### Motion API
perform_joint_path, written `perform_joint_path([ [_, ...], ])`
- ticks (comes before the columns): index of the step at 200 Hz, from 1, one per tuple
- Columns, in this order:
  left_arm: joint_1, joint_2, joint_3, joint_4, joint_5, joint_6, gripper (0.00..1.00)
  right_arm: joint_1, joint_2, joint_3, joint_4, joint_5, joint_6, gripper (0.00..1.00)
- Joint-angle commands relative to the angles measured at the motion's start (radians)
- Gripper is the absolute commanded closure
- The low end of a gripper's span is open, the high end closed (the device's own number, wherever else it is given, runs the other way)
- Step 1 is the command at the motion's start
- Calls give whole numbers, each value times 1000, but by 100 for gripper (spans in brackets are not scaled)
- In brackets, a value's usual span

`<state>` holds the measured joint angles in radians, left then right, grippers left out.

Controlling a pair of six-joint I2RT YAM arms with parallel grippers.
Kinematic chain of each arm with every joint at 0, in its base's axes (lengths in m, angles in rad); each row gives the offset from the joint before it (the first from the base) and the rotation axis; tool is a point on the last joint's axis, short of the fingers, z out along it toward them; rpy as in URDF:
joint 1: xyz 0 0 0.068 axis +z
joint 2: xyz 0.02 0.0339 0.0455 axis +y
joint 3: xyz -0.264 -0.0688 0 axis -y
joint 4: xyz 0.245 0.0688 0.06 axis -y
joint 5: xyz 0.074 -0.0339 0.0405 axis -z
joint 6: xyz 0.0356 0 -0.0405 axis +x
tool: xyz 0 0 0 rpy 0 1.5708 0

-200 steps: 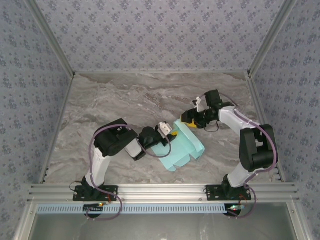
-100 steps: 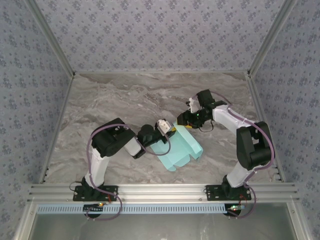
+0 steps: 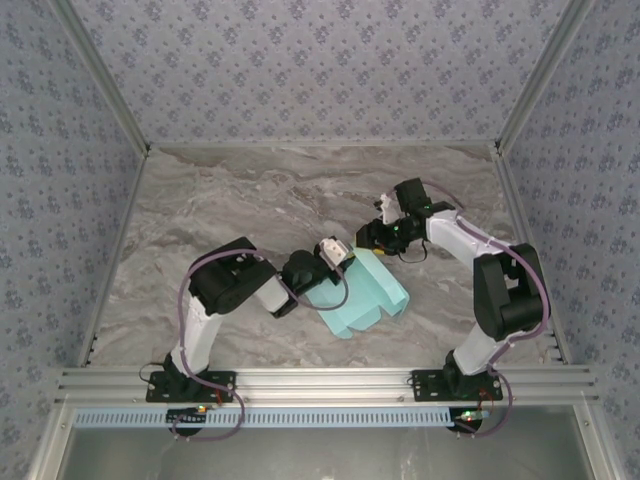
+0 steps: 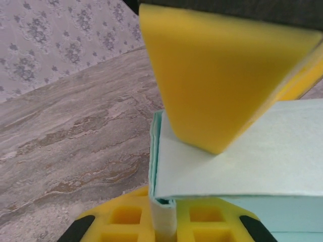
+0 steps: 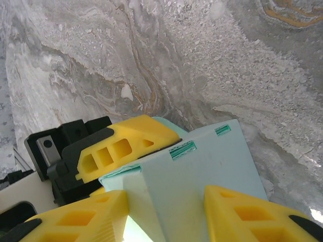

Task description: Fold the paper box

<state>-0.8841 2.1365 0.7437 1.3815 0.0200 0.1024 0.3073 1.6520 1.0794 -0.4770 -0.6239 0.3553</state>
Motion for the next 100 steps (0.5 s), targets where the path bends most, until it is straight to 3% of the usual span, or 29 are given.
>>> perform_joint_path([
  [1, -64, 35, 62, -26, -76, 71, 100, 35, 32, -64, -12, 44, 59, 54],
  [42, -67, 40, 53, -16, -175, 53, 100, 50, -48, -159, 118, 104, 191, 55],
  [100, -67, 47, 60, -40, -206, 24, 100, 54, -82, -174, 144, 54, 178, 56],
])
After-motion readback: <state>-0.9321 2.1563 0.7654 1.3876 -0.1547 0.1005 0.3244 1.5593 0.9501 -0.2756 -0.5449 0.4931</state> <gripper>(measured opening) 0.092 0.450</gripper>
